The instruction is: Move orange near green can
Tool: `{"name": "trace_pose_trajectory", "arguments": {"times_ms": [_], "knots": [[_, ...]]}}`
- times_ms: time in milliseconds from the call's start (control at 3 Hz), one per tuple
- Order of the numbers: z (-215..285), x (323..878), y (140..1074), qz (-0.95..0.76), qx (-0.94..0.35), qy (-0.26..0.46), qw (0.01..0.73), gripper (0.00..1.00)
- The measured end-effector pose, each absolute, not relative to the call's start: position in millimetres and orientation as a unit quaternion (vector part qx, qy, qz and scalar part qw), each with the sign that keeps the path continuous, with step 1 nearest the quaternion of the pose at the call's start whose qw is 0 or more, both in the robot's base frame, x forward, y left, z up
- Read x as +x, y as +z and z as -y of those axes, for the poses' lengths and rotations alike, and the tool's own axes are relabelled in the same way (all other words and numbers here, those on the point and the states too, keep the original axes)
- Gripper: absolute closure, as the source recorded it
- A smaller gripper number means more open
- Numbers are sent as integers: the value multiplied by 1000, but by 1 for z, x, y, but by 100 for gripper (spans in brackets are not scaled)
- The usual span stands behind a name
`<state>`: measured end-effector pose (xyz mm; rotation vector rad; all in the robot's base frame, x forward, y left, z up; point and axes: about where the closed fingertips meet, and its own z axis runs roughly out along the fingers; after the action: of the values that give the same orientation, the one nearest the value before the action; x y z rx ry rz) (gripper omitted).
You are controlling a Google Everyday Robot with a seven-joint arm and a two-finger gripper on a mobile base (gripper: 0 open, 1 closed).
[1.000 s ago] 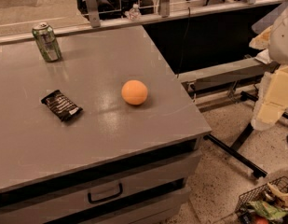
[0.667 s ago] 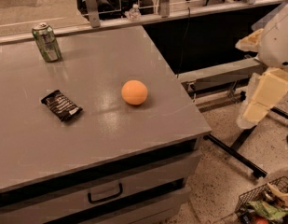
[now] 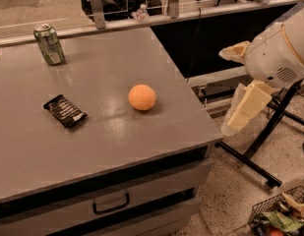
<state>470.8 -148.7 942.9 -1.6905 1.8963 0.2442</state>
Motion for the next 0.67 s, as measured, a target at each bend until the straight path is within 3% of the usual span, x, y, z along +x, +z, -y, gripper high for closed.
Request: {"name": "trace_pose_trajectory", "arguments": {"times_ms": [667], "knots": [[121, 493, 933, -685, -625, 137, 349, 0]]}}
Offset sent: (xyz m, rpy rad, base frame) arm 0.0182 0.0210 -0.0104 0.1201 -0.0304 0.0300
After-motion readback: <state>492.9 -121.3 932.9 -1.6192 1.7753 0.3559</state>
